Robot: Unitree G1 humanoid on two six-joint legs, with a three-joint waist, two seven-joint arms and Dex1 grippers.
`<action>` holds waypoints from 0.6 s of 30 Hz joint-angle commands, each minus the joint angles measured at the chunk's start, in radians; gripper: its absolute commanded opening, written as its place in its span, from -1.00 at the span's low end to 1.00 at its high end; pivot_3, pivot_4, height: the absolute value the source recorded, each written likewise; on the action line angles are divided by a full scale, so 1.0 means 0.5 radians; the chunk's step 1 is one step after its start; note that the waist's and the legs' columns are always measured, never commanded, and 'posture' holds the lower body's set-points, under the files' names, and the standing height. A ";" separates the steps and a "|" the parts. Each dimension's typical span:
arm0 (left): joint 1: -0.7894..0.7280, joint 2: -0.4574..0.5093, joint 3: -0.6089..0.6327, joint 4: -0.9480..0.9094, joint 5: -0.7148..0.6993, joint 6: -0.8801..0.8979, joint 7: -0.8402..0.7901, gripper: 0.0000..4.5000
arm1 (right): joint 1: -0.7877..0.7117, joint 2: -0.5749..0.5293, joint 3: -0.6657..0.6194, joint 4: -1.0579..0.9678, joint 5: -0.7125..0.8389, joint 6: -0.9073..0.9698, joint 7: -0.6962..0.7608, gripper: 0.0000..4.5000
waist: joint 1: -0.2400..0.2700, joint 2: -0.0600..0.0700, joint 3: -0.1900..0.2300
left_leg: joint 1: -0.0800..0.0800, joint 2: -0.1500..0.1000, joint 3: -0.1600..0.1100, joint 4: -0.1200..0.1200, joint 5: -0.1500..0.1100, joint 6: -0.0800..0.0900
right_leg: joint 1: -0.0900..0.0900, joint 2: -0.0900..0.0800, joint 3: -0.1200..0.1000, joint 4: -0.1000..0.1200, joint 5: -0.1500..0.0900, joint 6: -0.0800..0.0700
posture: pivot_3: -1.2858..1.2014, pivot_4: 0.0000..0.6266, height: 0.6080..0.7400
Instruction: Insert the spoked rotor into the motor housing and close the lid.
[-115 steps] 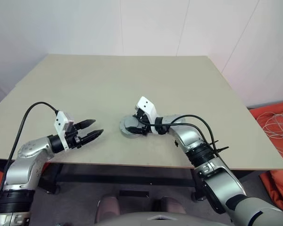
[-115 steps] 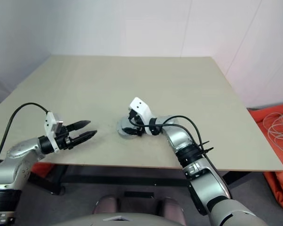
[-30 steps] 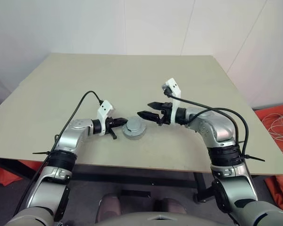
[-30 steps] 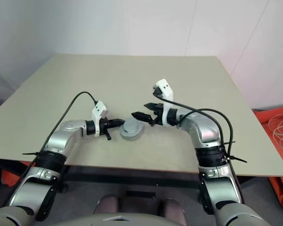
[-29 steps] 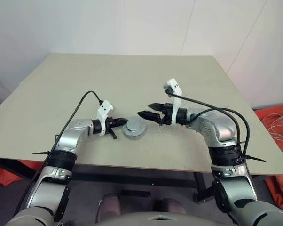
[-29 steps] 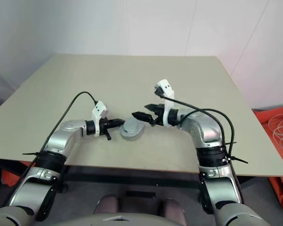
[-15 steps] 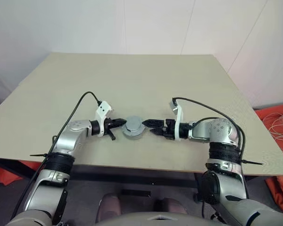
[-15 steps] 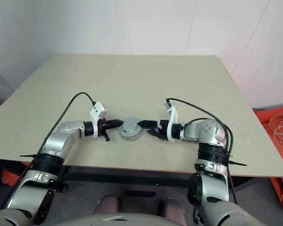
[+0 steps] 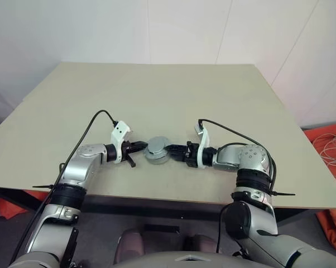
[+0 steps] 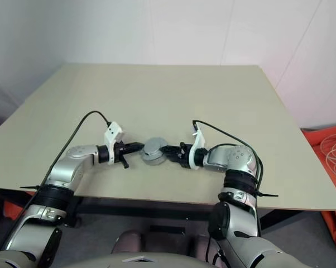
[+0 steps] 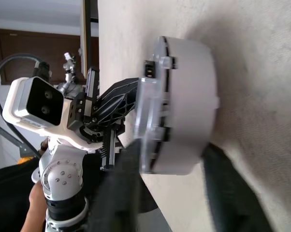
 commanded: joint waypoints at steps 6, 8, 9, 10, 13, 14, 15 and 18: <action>0.006 0.005 -0.033 -0.001 0.012 0.027 -0.004 -1.00 | -0.082 0.034 -0.059 -0.040 0.091 0.008 -0.046 -0.50 | 0.000 0.000 0.000 | 0.000 -0.001 0.000 0.000 0.000 0.000 | 0.000 0.000 0.000 0.000 0.000 0.000 | 0.03 -1.00 1.00; 0.003 0.012 -0.027 0.003 0.011 0.028 -0.007 -1.00 | -0.091 0.048 -0.070 -0.048 0.102 0.008 -0.047 -0.50 | 0.000 0.000 0.000 | 0.000 -0.001 0.000 0.000 0.000 0.000 | -0.001 0.000 0.000 0.000 0.000 0.000 | 0.03 -1.00 1.00; 0.002 0.013 -0.020 0.004 0.008 0.029 -0.003 -1.00 | -0.095 0.054 -0.072 -0.053 0.106 0.008 -0.050 -0.50 | 0.000 0.000 0.000 | 0.000 -0.001 0.000 0.000 0.000 0.000 | -0.001 0.000 0.000 0.000 0.000 0.000 | 0.03 -1.00 1.00; 0.002 0.011 -0.011 0.003 0.004 0.030 0.004 -1.00 | -0.098 0.059 -0.074 -0.055 0.109 0.008 -0.055 -0.50 | 0.000 0.000 0.000 | -0.001 -0.001 0.000 0.000 0.000 -0.001 | -0.001 0.000 0.000 0.000 0.000 0.000 | 0.03 -1.00 1.00; 0.003 -0.015 0.072 -0.006 -0.048 0.053 0.064 -1.00 | -0.105 0.069 -0.077 -0.055 0.113 0.008 -0.066 -0.50 | -0.001 0.000 0.000 | -0.001 -0.001 0.000 0.000 0.001 -0.001 | -0.002 0.000 0.000 0.000 0.000 0.000 | 0.03 -1.00 1.00; 0.001 -0.054 0.168 -0.014 -0.109 0.093 0.152 -1.00 | -0.107 0.070 -0.078 -0.055 0.120 0.008 -0.068 -0.50 | -0.002 0.000 0.000 | -0.002 -0.001 0.000 0.000 0.001 -0.001 | -0.003 0.000 0.000 0.000 0.000 0.000 | 0.03 -1.00 1.00; 0.001 -0.090 0.260 -0.026 -0.169 0.141 0.236 -1.00 | -0.108 0.069 -0.075 -0.058 0.127 0.008 -0.070 -0.50 | -0.003 0.000 0.000 | -0.003 -0.001 0.000 0.000 0.001 -0.002 | -0.005 0.000 0.000 0.001 0.000 0.000 | 0.03 -1.00 1.00; 0.021 -0.183 0.549 -0.081 -0.401 0.298 0.421 -1.00 | -0.111 0.059 -0.071 -0.059 0.158 0.008 -0.074 -0.50 | -0.005 0.000 0.001 | -0.013 -0.001 0.000 0.001 0.002 -0.003 | -0.015 0.001 0.000 0.002 0.000 0.000 | 0.03 -1.00 1.00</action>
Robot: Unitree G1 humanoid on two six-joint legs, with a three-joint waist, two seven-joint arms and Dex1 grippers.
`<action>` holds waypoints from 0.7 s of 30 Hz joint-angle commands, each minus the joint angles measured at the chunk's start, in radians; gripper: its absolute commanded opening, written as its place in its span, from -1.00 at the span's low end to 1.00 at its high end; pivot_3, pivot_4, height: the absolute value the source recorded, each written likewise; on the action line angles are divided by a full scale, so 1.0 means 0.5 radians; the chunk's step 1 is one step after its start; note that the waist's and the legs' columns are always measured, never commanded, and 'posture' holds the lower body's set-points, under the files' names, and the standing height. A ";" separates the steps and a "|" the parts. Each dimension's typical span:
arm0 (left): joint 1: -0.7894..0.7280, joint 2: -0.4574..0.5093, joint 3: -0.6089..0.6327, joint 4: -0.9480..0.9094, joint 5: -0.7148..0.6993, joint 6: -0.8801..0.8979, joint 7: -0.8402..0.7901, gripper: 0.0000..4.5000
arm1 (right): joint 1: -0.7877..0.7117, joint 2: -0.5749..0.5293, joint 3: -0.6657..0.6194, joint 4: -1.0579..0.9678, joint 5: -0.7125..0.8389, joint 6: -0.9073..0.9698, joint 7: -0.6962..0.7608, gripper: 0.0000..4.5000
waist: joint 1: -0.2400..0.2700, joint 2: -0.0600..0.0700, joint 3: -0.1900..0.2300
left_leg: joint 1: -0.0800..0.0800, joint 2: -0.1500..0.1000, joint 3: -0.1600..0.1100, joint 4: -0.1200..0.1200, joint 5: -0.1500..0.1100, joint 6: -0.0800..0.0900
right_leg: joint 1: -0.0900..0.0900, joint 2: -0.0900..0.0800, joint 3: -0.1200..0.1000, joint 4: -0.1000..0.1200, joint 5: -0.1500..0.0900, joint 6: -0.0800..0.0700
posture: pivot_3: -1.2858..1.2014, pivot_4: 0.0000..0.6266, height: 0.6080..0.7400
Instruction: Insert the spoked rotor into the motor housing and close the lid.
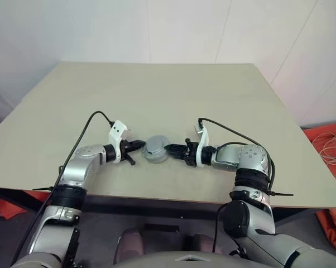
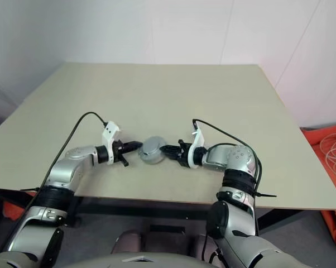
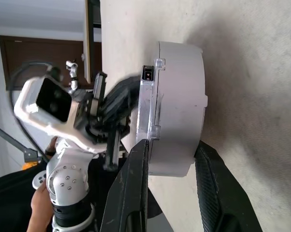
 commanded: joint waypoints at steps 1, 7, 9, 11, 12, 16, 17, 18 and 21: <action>0.006 -0.061 0.376 -0.096 -0.311 0.175 0.204 -1.00 | -0.088 0.006 -0.015 -0.057 0.126 0.009 0.010 -0.50 | -0.002 0.000 0.000 | -0.003 0.000 0.000 0.000 0.000 0.000 | -0.003 0.001 0.000 0.000 0.000 0.000 | 0.03 -1.00 1.00; 0.146 -0.211 0.961 -0.223 -0.999 0.781 0.585 -1.00 | -0.107 -0.032 0.006 -0.051 0.153 0.009 0.031 -0.50 | -0.001 0.000 0.000 | -0.012 -0.002 -0.001 0.000 -0.001 0.002 | -0.009 0.001 0.000 -0.001 0.008 -0.013 | 0.03 -1.00 1.00; 0.235 -0.256 1.095 -0.331 -1.282 0.958 0.607 -1.00 | -0.107 -0.048 0.041 -0.059 0.169 0.009 0.048 -0.50 | 0.000 -0.001 0.000 | -0.013 -0.004 -0.001 0.001 -0.002 0.003 | -0.009 0.001 0.000 -0.002 0.007 -0.013 | 0.03 -1.00 1.00; 0.338 -0.255 1.113 -0.409 -1.415 1.086 0.609 -1.00 | -0.123 -0.071 0.067 -0.056 0.211 0.009 0.059 -0.50 | 0.002 -0.002 0.001 | -0.014 -0.004 -0.001 0.002 -0.003 0.004 | -0.009 0.001 0.000 -0.003 0.007 -0.012 | 0.03 -1.00 1.00; 0.376 -0.252 1.120 -0.431 -1.491 1.133 0.590 -1.00 | -0.136 -0.085 0.076 -0.051 0.239 0.009 0.061 -0.50 | 0.002 -0.002 0.001 | -0.014 -0.003 -0.001 0.002 -0.002 0.004 | -0.009 0.001 -0.001 -0.003 0.002 -0.004 | 0.03 -1.00 1.00; 0.442 -0.266 1.175 -0.449 -1.761 1.199 0.576 -0.61 | -0.184 -0.148 0.115 -0.024 0.349 0.009 0.063 -0.50 | 0.005 -0.002 0.002 | -0.013 -0.003 -0.001 0.002 -0.001 0.001 | -0.009 0.001 -0.001 -0.002 0.000 0.001 | 0.03 -1.00 1.00; 0.450 -0.261 1.173 -0.442 -1.825 1.237 0.581 -0.49 | -0.192 -0.174 0.138 -0.017 0.389 0.009 0.070 -0.50 | 0.006 -0.002 0.002 | -0.012 -0.003 -0.001 0.002 -0.001 0.001 | -0.008 0.001 -0.001 -0.002 0.000 0.001 | 0.03 -1.00 1.00; 0.451 -0.260 1.180 -0.419 -1.930 1.295 0.603 -0.35 | -0.198 -0.202 0.164 -0.011 0.437 0.009 0.077 -0.50 | 0.006 -0.002 0.002 | -0.011 -0.003 -0.001 0.003 -0.001 0.001 | -0.006 0.001 -0.001 -0.002 0.000 0.002 | 0.03 -1.00 1.00; 0.444 -0.250 1.171 -0.362 -2.150 1.406 0.676 0.10 | -0.219 -0.274 0.219 0.012 0.574 0.009 0.077 -0.50 | 0.008 -0.003 0.002 | -0.010 -0.003 -0.001 0.004 -0.001 0.001 | -0.004 0.001 0.000 -0.003 0.000 0.003 | 0.03 -1.00 1.00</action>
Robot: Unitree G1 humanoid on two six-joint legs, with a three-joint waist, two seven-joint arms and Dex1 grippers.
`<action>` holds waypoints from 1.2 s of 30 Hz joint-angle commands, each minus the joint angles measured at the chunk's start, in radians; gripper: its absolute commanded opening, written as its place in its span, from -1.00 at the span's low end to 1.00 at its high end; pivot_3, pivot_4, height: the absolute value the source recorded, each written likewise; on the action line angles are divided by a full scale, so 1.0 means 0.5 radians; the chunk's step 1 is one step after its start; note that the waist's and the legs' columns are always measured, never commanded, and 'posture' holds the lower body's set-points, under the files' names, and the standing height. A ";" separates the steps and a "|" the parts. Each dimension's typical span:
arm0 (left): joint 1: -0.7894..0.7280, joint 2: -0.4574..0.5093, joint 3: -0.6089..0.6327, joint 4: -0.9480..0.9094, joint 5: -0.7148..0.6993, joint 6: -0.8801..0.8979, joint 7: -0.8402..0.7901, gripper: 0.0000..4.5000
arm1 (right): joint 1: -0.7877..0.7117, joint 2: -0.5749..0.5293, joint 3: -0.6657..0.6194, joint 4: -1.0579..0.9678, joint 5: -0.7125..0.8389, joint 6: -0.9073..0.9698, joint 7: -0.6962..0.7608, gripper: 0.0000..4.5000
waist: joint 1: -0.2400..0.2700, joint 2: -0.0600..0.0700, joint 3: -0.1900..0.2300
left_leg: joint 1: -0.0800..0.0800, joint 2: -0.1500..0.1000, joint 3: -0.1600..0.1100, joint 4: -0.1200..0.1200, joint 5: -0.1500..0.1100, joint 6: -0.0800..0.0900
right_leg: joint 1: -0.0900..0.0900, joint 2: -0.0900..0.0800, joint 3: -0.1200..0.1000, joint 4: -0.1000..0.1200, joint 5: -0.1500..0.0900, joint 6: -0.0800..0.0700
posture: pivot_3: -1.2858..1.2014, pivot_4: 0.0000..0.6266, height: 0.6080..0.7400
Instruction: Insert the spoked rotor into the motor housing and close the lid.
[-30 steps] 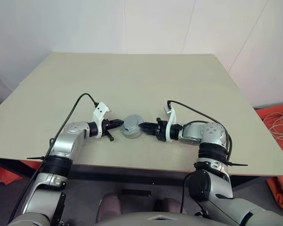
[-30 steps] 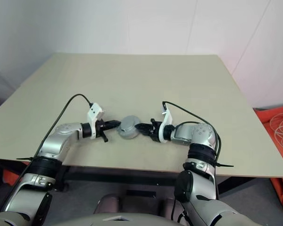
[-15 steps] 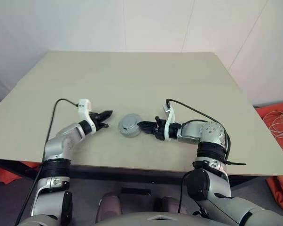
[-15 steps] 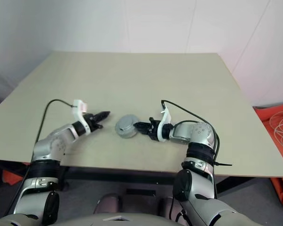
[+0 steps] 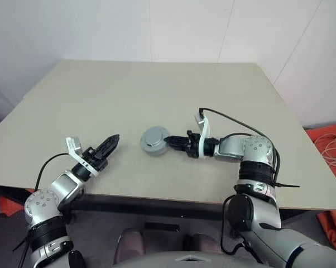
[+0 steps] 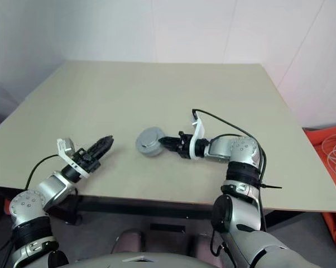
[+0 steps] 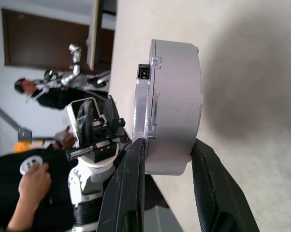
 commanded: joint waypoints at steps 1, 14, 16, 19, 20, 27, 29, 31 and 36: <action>-0.008 0.028 0.001 0.031 -0.284 0.114 0.079 0.25 | -0.095 -0.054 0.034 -0.001 0.261 0.009 0.044 -0.50 | 0.001 0.000 0.000 | 0.000 0.000 0.000 0.000 0.000 0.000 | 0.000 0.000 0.000 0.000 0.000 0.000 | 0.03 -1.00 1.00; 0.005 0.085 -0.200 0.147 -0.575 0.144 0.181 1.00 | -0.137 -0.133 0.127 0.001 0.760 0.009 -0.123 -0.50 | 0.005 -0.001 0.000 | -0.002 0.000 -0.001 0.001 0.000 0.000 | 0.000 0.001 0.000 0.001 0.001 0.002 | 0.03 -1.00 1.00; -0.003 0.089 -0.228 0.160 -0.537 0.121 0.179 1.00 | -0.140 -0.138 0.133 0.000 0.819 0.009 -0.159 -0.50 | 0.005 -0.001 0.000 | -0.003 0.000 -0.001 0.002 0.000 0.000 | 0.000 0.001 0.000 0.001 0.003 0.005 | 0.03 -1.00 1.00; -0.034 0.078 -0.288 0.175 -0.514 0.116 0.165 1.00 | -0.141 -0.147 0.163 -0.007 0.901 0.009 -0.201 -0.50 | 0.005 -0.001 0.000 | -0.002 0.000 -0.001 0.003 0.000 0.000 | 0.001 0.001 0.000 0.001 0.004 0.006 | 0.03 -1.00 1.00; -0.044 0.063 -0.310 0.179 -0.539 0.126 0.181 1.00 | -0.137 -0.148 0.178 -0.011 0.927 0.009 -0.215 -0.50 | 0.006 -0.001 0.000 | -0.002 0.000 -0.001 0.003 0.000 0.000 | 0.001 0.001 0.000 0.001 0.004 0.007 | 0.03 -1.00 1.00; -0.100 0.034 -0.387 0.149 -0.513 0.053 0.154 1.00 | -0.112 -0.133 0.242 -0.019 1.025 0.009 -0.303 -0.50 | 0.010 -0.001 -0.001 | -0.004 0.001 -0.001 0.005 0.000 0.000 | 0.002 0.001 0.000 0.002 0.006 0.009 | 0.03 -1.00 1.00; -0.108 0.033 -0.389 0.153 -0.505 0.017 0.142 1.00 | -0.105 -0.124 0.252 -0.021 1.041 0.009 -0.320 -0.50 | 0.009 -0.001 -0.001 | -0.004 0.001 -0.001 0.005 0.000 0.000 | 0.002 0.001 0.000 0.002 0.006 0.010 | 0.03 -1.00 1.00; -0.109 0.031 -0.385 0.154 -0.530 0.001 0.123 1.00 | -0.102 -0.119 0.256 -0.019 1.053 0.009 -0.338 -0.50 | 0.009 -0.001 -0.001 | -0.004 0.001 -0.001 0.005 0.000 0.000 | 0.001 0.001 0.000 0.002 0.006 0.011 | 0.03 -1.00 1.00; -0.104 0.040 -0.393 0.156 -0.550 -0.008 0.113 0.62 | -0.095 -0.110 0.258 -0.021 1.059 0.009 -0.363 -0.50 | 0.010 -0.001 -0.001 | -0.004 0.001 -0.001 0.007 0.000 0.000 | 0.002 0.001 0.000 0.003 0.007 0.012 | 0.03 -1.00 1.00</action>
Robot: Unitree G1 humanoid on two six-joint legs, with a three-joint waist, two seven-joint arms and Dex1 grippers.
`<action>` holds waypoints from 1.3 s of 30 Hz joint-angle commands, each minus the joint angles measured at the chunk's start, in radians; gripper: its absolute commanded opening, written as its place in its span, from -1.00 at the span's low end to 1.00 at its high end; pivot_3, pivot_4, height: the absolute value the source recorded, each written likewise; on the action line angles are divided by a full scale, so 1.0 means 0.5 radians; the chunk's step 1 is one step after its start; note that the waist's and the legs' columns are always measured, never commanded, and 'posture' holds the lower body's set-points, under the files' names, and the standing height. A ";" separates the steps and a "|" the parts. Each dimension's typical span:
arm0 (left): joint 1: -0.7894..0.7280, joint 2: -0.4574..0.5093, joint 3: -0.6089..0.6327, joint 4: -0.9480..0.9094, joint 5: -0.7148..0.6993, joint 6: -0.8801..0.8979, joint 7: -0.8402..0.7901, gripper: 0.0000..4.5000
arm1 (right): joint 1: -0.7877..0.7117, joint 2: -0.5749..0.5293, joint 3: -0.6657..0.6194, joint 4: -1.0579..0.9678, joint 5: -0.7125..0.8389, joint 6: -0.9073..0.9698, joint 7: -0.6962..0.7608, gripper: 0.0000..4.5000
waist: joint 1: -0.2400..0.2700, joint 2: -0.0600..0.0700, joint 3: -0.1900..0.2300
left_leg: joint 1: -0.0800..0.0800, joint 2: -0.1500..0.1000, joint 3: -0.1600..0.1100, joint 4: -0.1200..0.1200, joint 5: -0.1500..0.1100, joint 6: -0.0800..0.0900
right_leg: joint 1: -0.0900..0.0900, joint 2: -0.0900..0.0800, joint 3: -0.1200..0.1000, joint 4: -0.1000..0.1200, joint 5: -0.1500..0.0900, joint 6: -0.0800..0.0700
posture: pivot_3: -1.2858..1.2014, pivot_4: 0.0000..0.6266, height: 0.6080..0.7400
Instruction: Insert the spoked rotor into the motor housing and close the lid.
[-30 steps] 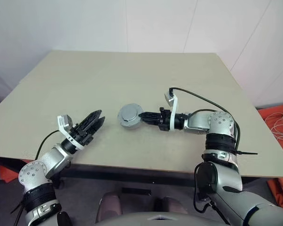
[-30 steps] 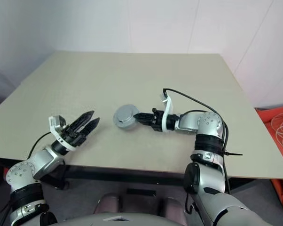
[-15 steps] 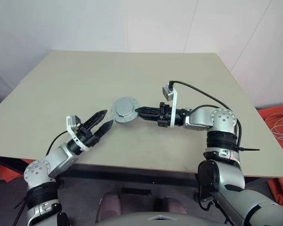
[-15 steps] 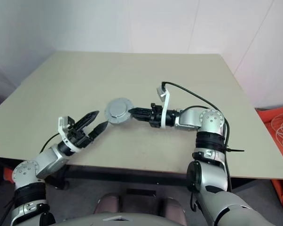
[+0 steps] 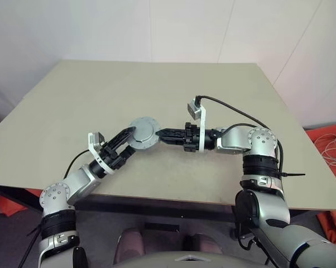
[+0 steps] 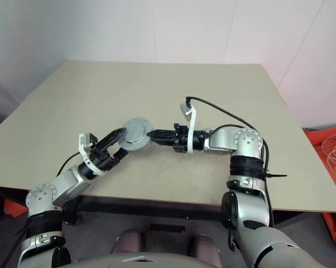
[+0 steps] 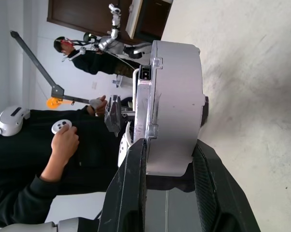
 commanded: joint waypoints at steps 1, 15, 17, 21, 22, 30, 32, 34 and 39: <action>-0.024 0.010 -0.004 -0.032 -0.052 -0.013 -0.041 0.46 | -0.046 0.019 -0.027 -0.075 0.140 0.009 0.010 -0.50 | 0.000 0.000 0.000 | 0.000 0.000 0.000 0.000 0.000 0.000 | 0.000 0.000 0.000 0.000 0.000 0.000 | 0.03 -1.00 1.00; -0.034 0.040 -0.043 -0.021 -0.014 -0.007 -0.060 -0.08 | -0.036 0.067 -0.042 -0.073 0.161 -0.058 0.006 -0.50 | 0.000 0.000 0.000 | 0.000 0.000 0.000 0.004 0.000 0.000 | 0.001 0.000 0.000 0.001 0.002 0.002 | 0.03 -1.00 1.00; -0.032 0.045 -0.047 -0.021 -0.009 -0.008 -0.064 -0.08 | -0.037 0.076 -0.055 -0.071 0.179 -0.075 0.003 -0.50 | 0.000 0.000 0.000 | 0.000 0.000 0.000 0.004 0.000 0.000 | 0.001 0.000 0.000 0.001 0.002 0.002 | 0.03 -1.00 1.00; -0.030 0.052 -0.052 -0.019 -0.006 -0.014 -0.066 -0.08 | -0.028 0.084 -0.058 -0.098 0.198 -0.100 -0.004 -0.50 | 0.000 0.000 0.000 | 0.000 0.000 -0.001 0.005 0.000 0.000 | 0.001 0.000 0.000 0.002 0.002 0.003 | 0.03 -1.00 1.00; -0.031 0.051 -0.053 -0.019 -0.006 -0.016 -0.063 -0.08 | -0.021 0.087 -0.060 -0.098 0.191 -0.111 -0.020 -0.34 | 0.000 0.000 0.000 | 0.000 0.000 -0.001 0.005 0.000 0.000 | 0.001 0.000 0.000 0.002 0.002 0.003 | 0.03 -1.00 1.00; -0.053 0.054 -0.057 -0.009 -0.004 -0.021 -0.062 -0.08 | 0.036 0.079 -0.050 -0.123 0.219 -0.152 -0.086 0.89 | 0.000 0.000 0.000 | 0.000 0.000 -0.001 0.006 0.000 0.000 | 0.002 0.000 0.000 0.002 0.002 0.003 | 0.03 -1.00 1.00; -0.054 0.055 -0.056 -0.007 0.001 -0.030 -0.061 -0.08 | 0.042 0.074 -0.042 -0.119 0.236 -0.163 -0.105 1.00 | 0.001 0.000 0.000 | 0.000 0.001 -0.001 0.006 0.000 0.000 | 0.002 0.000 0.000 0.002 0.002 0.004 | 0.03 -1.00 1.00; -0.052 0.058 -0.042 -0.008 -0.002 -0.048 -0.053 -0.08 | 0.059 0.056 -0.022 -0.121 0.224 -0.154 -0.113 1.00 | 0.000 0.000 0.000 | 0.000 0.001 -0.001 0.007 0.000 0.000 | 0.002 0.000 0.000 0.002 0.003 0.004 | 0.03 -1.00 1.00; -0.033 0.090 0.060 -0.043 0.091 -0.248 -0.038 -0.08 | 0.113 -0.042 0.029 -0.097 0.078 -0.145 -0.118 1.00 | -0.001 0.000 0.000 | 0.000 0.001 -0.001 0.008 0.000 0.000 | 0.003 0.000 0.000 0.002 0.003 0.004 | 0.03 -1.00 1.00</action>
